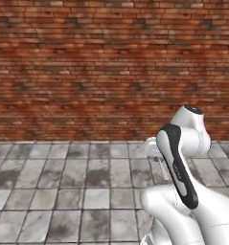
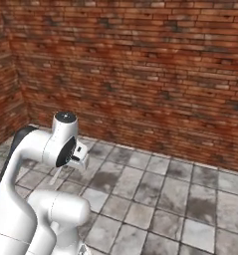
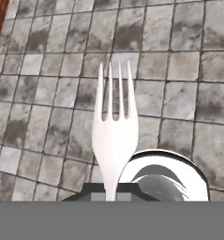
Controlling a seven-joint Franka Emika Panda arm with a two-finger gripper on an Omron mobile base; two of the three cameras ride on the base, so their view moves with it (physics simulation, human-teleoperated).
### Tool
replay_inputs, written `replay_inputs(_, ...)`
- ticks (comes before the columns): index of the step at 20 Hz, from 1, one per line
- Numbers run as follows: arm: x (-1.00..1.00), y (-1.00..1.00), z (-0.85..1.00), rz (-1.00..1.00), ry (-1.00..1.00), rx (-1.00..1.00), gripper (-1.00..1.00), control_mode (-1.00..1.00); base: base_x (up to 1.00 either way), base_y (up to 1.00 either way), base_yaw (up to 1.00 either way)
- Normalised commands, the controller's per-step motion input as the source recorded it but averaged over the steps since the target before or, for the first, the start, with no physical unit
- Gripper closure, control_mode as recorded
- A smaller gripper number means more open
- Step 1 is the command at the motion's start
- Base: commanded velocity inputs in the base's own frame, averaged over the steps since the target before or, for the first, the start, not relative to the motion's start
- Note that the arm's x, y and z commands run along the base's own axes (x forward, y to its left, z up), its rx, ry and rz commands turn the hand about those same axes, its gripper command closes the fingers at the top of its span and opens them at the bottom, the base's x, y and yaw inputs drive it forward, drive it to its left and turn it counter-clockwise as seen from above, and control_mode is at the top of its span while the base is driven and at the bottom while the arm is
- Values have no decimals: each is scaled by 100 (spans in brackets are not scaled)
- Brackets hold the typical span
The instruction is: Take the fork and place it on the left side of the plate. Then take the spoon and place it on the right side of the plate. Make sure they're directly next to the plate.
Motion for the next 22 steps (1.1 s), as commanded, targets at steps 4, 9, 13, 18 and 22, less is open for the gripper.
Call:
replay_inputs(4,0,0,0,0,0,0,100,100,80,-24,-40)
replay_inputs(9,0,0,0,0,0,0,100,100,81,-21,-39)
replay_inputs(13,0,0,0,0,0,0,100,100,78,-22,-39)
replay_inputs(18,0,0,0,0,0,0,100,100,65,-28,-43)
replay_inputs(22,0,0,0,0,0,0,100,100,52,-33,-48)
